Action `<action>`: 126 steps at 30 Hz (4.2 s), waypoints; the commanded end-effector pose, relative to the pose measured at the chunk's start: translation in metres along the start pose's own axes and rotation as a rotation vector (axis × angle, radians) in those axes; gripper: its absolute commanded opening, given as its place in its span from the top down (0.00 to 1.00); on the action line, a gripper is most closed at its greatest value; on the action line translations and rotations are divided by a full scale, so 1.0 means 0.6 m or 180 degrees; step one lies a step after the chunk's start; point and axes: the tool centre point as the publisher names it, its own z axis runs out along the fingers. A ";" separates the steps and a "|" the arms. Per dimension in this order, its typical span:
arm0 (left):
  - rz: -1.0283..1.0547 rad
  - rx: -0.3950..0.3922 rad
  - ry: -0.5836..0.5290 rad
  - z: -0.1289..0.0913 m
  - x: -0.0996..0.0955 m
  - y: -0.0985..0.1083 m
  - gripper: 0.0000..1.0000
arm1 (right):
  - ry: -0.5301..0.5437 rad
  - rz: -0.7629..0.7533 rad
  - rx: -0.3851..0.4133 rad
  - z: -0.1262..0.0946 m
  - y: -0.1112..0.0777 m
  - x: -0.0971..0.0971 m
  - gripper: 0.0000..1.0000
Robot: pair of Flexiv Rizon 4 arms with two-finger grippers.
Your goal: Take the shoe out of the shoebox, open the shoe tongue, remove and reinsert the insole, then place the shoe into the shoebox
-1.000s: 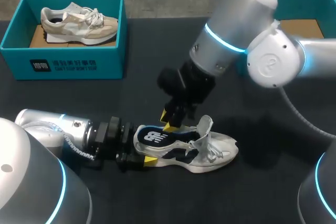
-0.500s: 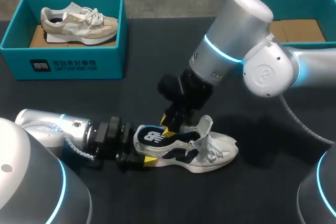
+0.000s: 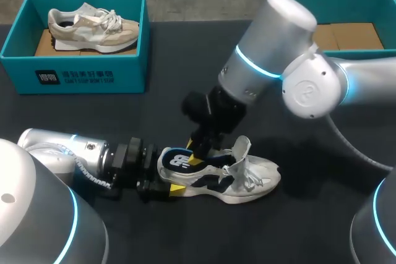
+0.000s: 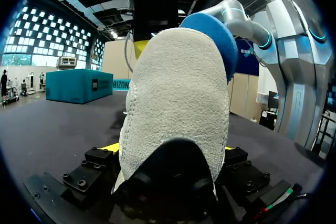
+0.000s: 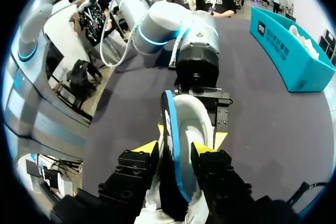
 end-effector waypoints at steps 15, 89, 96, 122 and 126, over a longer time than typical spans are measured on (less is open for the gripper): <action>-0.0001 -0.0002 0.0000 0.002 -0.003 0.003 1.00 | -0.0062 0.0070 0.0010 0.009 -0.003 0.006 0.64; -0.0001 -0.0002 0.0000 0.002 -0.003 0.003 1.00 | -0.0327 -0.0710 -0.0585 -0.058 0.106 -0.033 1.00; -0.0001 -0.0002 0.0000 0.002 -0.003 0.003 1.00 | -0.0414 -0.0758 -0.0790 -0.098 0.143 -0.037 1.00; -0.0001 -0.0002 0.0000 0.002 -0.003 0.003 1.00 | -0.0662 -0.0702 -0.1307 -0.214 0.183 -0.004 1.00; -0.0001 -0.0002 0.0000 0.002 -0.003 0.003 1.00 | -0.0690 -0.0900 -0.1328 -0.247 0.206 0.007 1.00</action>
